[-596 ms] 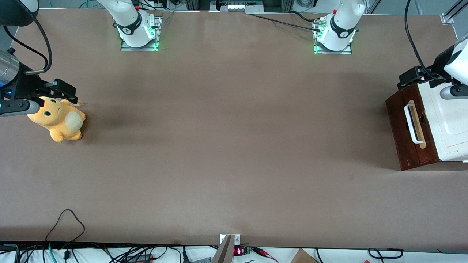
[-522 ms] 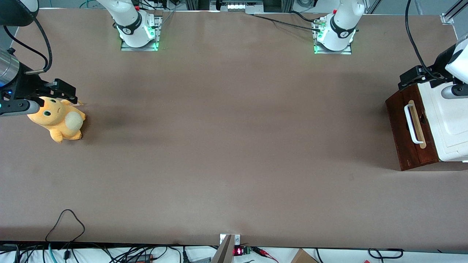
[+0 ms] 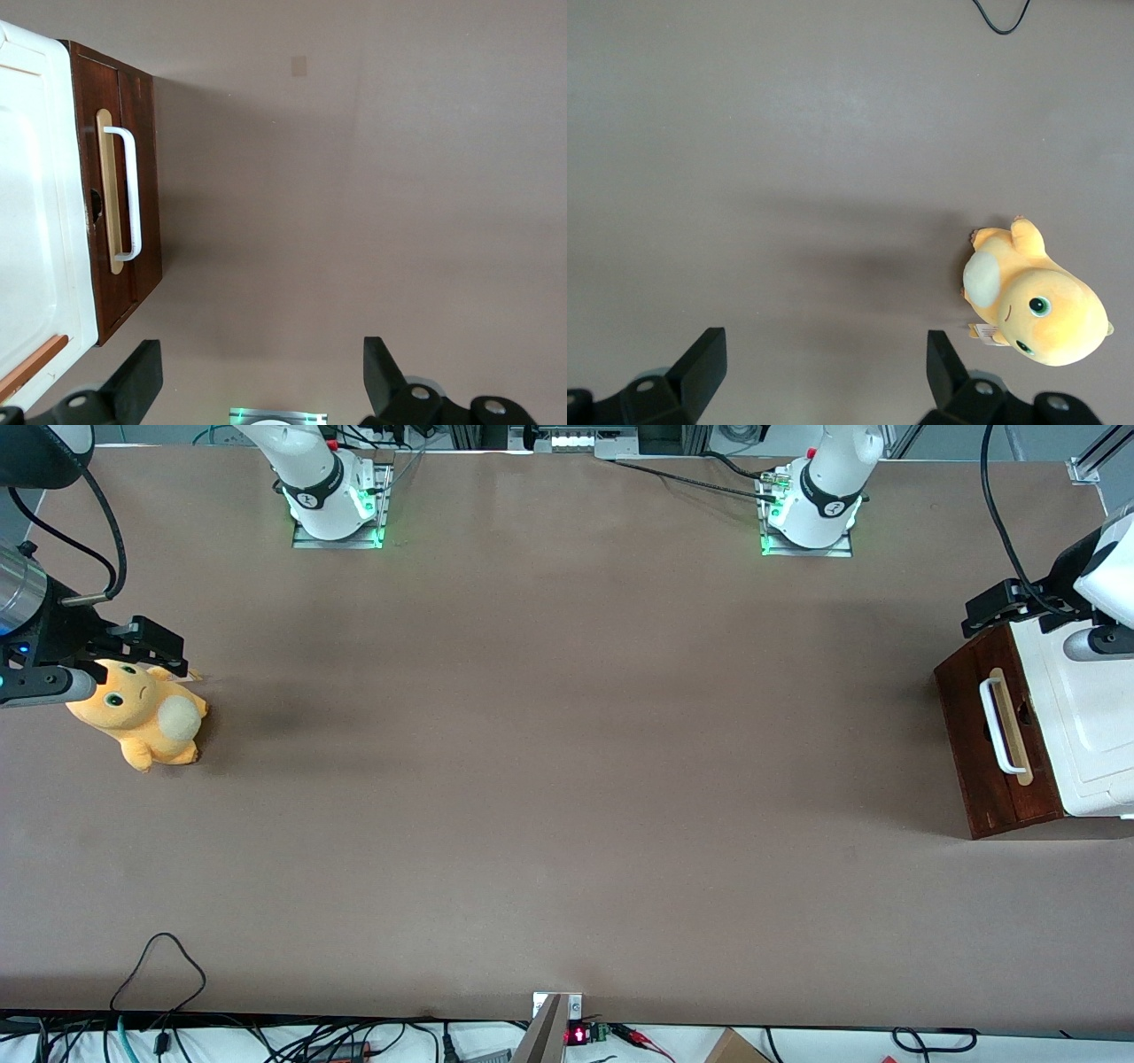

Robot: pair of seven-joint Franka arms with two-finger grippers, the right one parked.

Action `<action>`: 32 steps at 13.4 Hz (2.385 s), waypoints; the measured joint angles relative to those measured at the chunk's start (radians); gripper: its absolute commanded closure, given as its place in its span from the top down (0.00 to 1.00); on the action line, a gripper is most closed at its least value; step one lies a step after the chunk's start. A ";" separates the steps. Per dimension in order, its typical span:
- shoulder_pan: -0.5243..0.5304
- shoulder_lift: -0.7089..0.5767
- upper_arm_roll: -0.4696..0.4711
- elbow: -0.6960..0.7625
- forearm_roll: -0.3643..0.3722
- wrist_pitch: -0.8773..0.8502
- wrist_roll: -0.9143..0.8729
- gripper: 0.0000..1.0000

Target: Open lower drawer with left arm only

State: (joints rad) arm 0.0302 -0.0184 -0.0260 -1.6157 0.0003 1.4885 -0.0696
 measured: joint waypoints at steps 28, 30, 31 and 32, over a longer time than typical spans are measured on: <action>-0.008 0.253 -0.309 -0.510 0.982 0.040 -0.768 0.93; -0.010 0.310 -0.311 -0.527 1.052 0.041 -0.811 0.93; -0.010 0.336 -0.311 -0.529 1.085 0.036 -0.834 0.93; -0.011 0.363 -0.311 -0.531 1.118 0.023 -0.858 0.93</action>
State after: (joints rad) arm 0.0191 0.3445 -0.3374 -2.1464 1.1179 1.5117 -0.9281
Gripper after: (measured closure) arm 0.070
